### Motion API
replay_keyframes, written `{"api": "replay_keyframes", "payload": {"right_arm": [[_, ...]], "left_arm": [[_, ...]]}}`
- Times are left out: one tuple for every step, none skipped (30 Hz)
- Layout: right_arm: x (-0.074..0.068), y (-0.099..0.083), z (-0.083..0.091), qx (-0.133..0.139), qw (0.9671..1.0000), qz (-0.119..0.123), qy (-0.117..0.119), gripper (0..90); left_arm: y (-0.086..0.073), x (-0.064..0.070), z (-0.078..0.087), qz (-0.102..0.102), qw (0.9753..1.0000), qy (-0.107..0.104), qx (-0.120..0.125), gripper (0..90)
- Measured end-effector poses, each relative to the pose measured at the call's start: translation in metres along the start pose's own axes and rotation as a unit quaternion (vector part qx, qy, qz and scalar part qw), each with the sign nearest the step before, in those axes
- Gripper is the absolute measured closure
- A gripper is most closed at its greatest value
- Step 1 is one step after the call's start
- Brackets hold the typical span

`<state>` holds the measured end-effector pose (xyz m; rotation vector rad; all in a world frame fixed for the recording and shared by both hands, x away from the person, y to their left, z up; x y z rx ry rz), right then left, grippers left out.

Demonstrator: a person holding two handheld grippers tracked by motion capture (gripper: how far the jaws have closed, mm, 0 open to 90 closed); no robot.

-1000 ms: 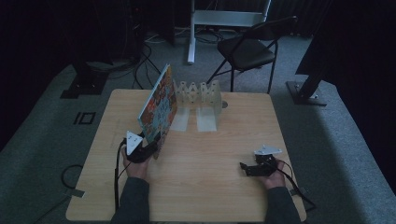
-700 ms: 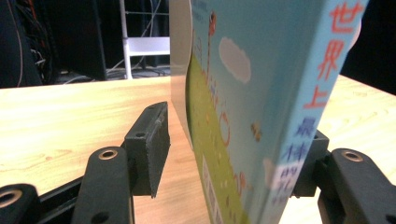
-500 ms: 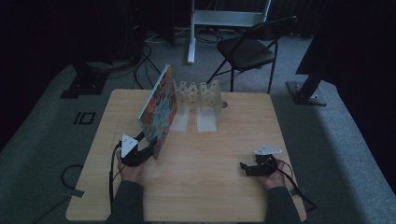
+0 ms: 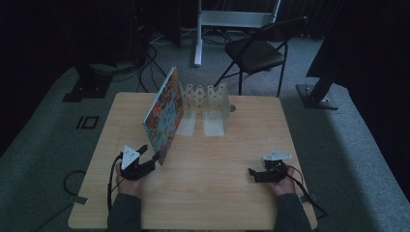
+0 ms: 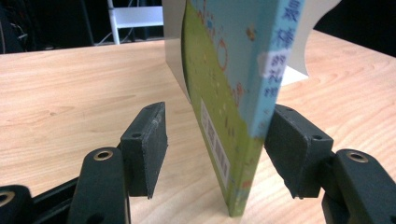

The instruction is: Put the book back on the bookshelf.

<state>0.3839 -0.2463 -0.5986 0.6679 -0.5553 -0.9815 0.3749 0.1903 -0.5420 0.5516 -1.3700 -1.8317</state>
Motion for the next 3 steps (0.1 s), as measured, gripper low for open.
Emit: {"api": "replay_keyframes", "payload": {"right_arm": [[0.0,0.0,0.0,0.0,1.0,0.0,0.0,13.4],[0.0001,0.0,0.0,0.0,1.0,0.0,0.0,13.4],[0.0001,0.0,0.0,0.0,1.0,0.0,0.0,13.4]], "left_arm": [[-0.0006,0.0008,0.0007,-0.001,1.0,-0.002,-0.001,39.7],[-0.001,0.0014,0.0017,-0.003,1.0,-0.002,-0.002,39.7],[-0.0012,0.0017,0.0028,-0.003,1.0,-0.002,-0.003,39.7]]}}
Point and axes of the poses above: each handheld gripper's, and its own axes: z roughly backward along the jaws, y roughly out of its top, x roughly to its right, the point moved 7 cm from there along -z, roughly forward along the jaws, and after that the axes turned 11 degrees about -y, right-handed, at the moved point
